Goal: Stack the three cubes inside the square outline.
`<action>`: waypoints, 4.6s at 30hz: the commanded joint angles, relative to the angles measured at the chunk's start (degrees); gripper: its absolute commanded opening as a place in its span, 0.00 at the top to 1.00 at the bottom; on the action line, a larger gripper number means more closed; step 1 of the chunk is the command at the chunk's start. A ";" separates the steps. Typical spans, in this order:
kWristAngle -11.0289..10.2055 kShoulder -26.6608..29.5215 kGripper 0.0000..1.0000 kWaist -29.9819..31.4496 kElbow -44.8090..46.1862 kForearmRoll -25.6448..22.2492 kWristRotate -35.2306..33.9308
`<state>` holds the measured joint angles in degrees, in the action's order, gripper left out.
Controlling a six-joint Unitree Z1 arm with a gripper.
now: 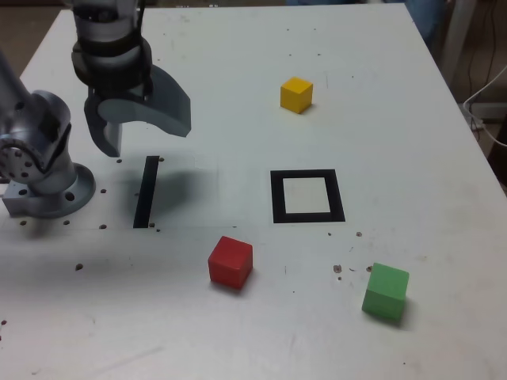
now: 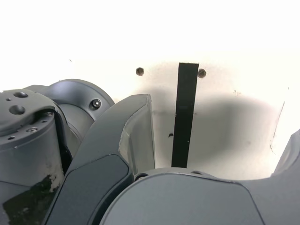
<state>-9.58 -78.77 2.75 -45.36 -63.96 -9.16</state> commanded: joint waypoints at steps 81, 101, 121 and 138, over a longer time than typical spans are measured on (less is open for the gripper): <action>9.09 -29.46 0.13 29.83 -25.68 0.94 -14.94; 8.37 -33.26 0.40 27.66 -26.67 1.51 -9.07; 7.87 -33.55 0.79 27.13 -26.75 3.94 -7.65; 6.25 -30.90 0.84 19.23 -36.78 -5.10 -3.10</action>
<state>-3.24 -109.95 22.78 -81.39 -68.65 -12.66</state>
